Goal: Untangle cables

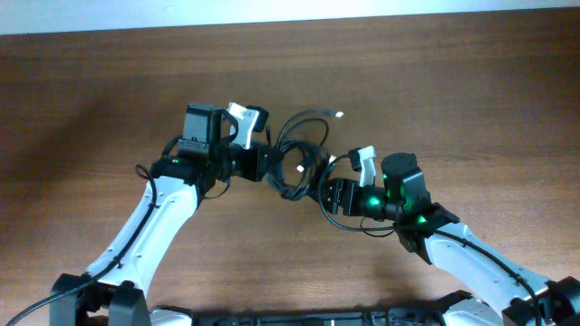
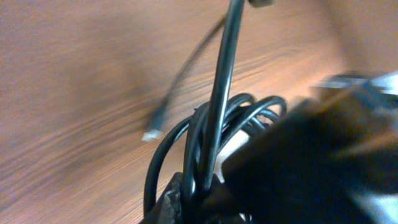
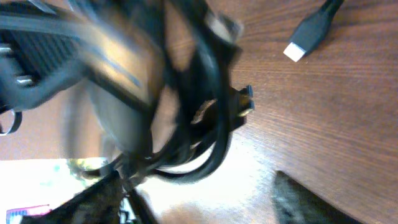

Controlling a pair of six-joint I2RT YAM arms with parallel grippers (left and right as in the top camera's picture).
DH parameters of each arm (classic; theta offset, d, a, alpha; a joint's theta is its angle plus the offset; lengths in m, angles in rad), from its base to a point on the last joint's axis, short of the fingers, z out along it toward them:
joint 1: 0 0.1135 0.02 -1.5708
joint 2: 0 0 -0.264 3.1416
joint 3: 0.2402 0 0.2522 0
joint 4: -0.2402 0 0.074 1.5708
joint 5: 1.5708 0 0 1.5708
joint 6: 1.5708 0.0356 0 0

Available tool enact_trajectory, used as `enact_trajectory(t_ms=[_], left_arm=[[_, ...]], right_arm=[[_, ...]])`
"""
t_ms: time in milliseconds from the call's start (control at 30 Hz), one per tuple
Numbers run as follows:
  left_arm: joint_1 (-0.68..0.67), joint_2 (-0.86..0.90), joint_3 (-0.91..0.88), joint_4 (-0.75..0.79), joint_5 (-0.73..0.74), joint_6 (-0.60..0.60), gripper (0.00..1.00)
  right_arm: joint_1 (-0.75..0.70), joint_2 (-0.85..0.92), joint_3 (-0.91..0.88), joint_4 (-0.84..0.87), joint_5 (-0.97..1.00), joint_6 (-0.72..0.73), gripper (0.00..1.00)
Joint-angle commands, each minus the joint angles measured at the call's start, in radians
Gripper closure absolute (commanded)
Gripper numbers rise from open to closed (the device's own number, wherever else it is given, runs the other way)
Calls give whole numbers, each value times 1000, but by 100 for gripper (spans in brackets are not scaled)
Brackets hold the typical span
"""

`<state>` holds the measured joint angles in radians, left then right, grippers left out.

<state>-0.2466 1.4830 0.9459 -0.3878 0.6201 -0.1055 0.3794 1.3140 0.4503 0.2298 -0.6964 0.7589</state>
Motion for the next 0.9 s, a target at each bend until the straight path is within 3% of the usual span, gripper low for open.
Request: enact_trajectory(t_ms=[0,167,300,367,667,767,867], left_arm=[[-6,-6,5,-98,-323,48,100],[-7,-6,5,-156,-255,151,100],[-9,-6,5,-155,71,359,100],[-9,-6,5,-170,154,444,100],[-9,-6,5,-190,280,463,100],[-9,-6,5,-189,282,463,99],[-9,-6,5,-189,282,458,97]], right_arm=[[-2,2,5,9,1,-72,21],[-21,2,5,10,2,-130,14],[-41,2,5,22,2,-142,5],[-48,2,5,30,3,-143,2],[-45,2,5,58,-18,-142,2],[-45,2,5,58,-87,-142,15],[-45,2,5,58,-108,-142,50]])
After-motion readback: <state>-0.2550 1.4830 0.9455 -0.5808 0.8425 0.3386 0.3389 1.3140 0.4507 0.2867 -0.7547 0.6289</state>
